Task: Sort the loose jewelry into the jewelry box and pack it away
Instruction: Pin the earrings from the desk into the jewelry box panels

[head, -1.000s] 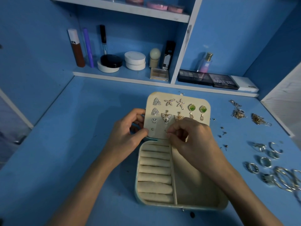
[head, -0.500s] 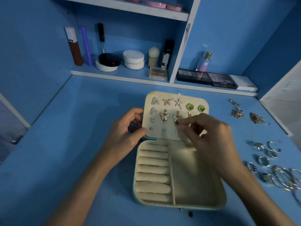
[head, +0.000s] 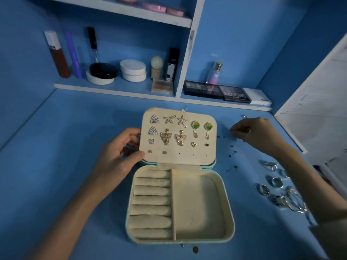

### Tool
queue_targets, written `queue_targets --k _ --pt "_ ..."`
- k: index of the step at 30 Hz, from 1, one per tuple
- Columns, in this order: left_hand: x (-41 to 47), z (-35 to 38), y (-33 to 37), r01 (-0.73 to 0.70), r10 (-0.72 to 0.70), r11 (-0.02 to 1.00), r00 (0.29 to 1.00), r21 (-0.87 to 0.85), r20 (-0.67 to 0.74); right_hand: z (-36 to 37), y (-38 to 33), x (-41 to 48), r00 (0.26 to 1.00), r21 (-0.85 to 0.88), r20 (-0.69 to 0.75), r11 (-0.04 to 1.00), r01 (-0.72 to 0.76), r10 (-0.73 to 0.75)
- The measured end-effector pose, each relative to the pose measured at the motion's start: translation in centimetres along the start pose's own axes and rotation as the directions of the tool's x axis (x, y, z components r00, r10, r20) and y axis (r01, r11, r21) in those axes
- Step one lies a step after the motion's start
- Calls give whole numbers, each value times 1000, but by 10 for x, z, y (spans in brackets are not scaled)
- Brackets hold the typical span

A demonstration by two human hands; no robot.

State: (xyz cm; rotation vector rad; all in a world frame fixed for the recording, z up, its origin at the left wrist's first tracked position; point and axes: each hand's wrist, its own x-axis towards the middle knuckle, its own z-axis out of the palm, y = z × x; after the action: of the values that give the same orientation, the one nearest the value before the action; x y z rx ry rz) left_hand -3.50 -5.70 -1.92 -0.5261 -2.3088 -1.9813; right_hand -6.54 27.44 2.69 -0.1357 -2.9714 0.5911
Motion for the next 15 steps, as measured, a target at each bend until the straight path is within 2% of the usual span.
queue_targets --k 8,15 --pt "0 0 1 5 -4 1000 1000 -16 20 12 0 4 998 -11 52 999 31 -31" --pt "-1 0 4 2 -2 1000 1000 4 18 15 -3 3 996 -60 24 995 84 -83"
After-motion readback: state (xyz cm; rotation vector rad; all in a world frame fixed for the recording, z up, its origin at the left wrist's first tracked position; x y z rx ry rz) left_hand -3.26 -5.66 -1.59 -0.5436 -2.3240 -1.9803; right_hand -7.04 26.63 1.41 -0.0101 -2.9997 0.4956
